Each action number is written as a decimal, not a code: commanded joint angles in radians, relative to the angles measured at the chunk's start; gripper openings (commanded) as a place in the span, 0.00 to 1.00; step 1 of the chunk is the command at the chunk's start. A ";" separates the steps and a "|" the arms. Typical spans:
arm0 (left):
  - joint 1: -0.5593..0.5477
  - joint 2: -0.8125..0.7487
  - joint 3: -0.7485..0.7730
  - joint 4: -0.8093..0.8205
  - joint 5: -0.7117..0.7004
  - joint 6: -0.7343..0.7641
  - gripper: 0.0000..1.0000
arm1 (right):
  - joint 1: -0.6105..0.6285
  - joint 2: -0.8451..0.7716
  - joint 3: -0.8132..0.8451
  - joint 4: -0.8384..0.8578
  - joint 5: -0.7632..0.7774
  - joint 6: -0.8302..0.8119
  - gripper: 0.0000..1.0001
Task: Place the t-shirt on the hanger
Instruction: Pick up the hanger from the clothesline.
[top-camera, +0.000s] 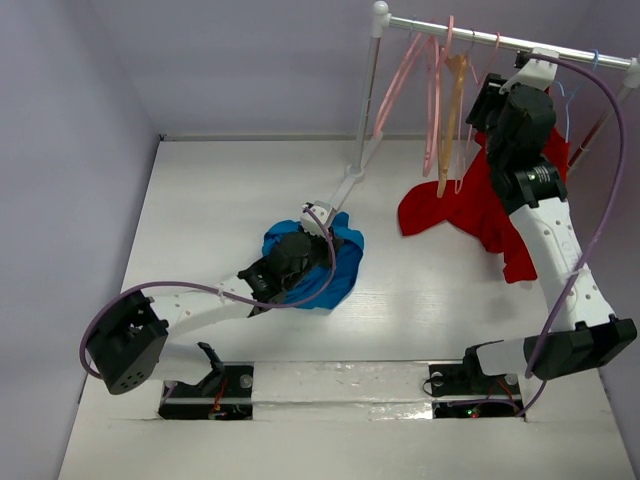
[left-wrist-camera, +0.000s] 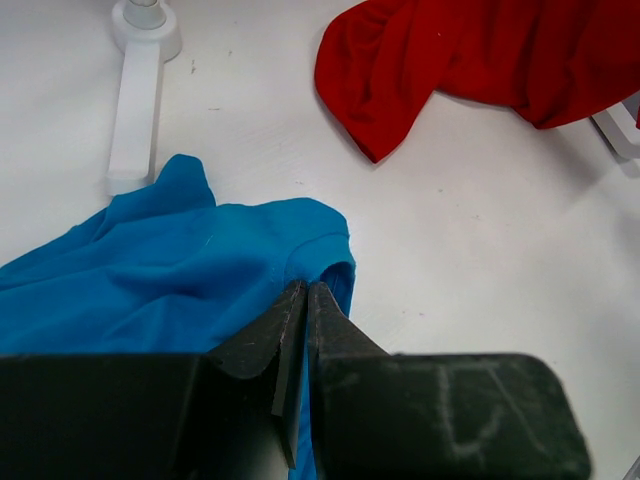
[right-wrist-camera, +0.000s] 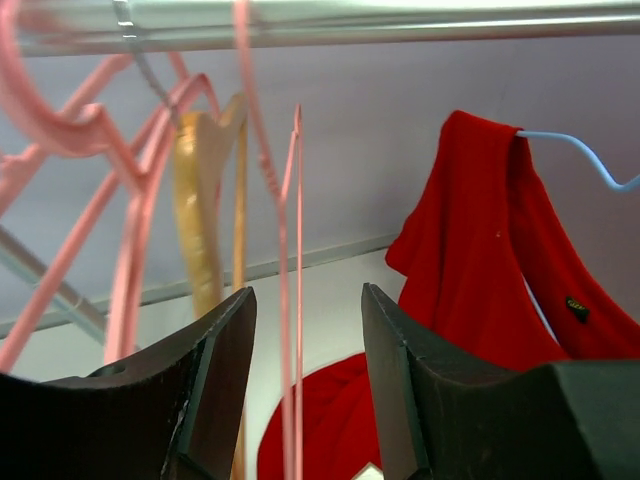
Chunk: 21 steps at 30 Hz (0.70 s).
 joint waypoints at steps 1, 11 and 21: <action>0.004 -0.006 0.005 0.053 0.013 -0.010 0.00 | -0.032 0.034 0.045 -0.009 -0.071 0.027 0.52; 0.004 -0.006 0.005 0.055 0.017 -0.009 0.00 | -0.087 0.126 0.102 -0.015 -0.154 0.050 0.51; 0.004 0.003 0.006 0.055 0.017 -0.009 0.00 | -0.098 0.191 0.134 -0.024 -0.150 0.033 0.36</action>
